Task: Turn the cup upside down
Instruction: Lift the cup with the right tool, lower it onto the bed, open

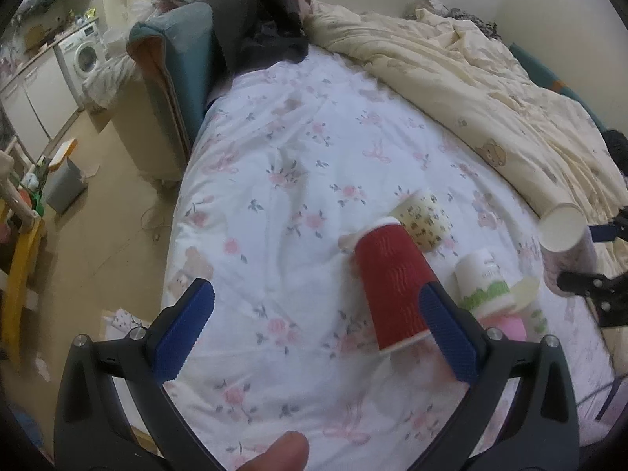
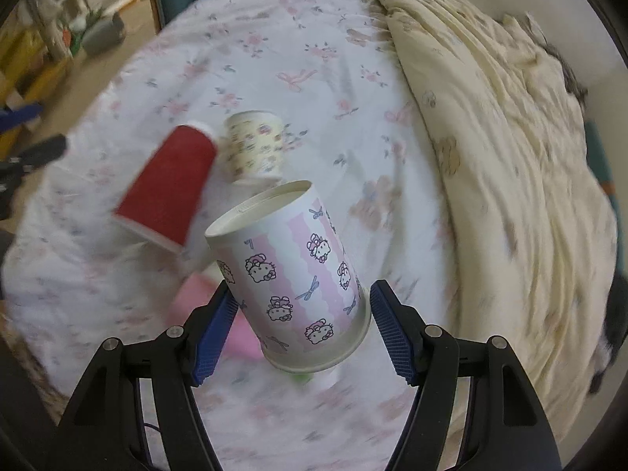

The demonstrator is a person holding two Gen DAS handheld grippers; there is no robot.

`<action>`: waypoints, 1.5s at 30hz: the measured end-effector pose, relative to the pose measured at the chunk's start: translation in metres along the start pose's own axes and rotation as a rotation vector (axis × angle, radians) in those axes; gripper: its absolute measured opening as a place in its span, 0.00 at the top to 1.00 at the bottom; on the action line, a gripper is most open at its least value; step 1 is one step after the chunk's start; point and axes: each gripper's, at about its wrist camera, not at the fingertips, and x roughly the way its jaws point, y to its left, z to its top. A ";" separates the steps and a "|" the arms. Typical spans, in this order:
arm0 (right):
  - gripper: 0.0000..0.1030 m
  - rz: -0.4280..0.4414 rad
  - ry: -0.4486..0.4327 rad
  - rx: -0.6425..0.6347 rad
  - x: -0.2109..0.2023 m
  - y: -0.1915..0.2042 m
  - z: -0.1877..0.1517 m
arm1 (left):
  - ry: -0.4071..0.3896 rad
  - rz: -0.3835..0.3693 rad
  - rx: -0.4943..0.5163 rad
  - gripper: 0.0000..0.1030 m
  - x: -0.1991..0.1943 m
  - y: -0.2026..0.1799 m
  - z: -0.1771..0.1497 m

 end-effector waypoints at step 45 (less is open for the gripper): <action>0.27 0.567 0.053 0.688 0.088 0.106 -0.160 | 0.094 0.001 0.036 0.00 -0.047 -0.004 -0.125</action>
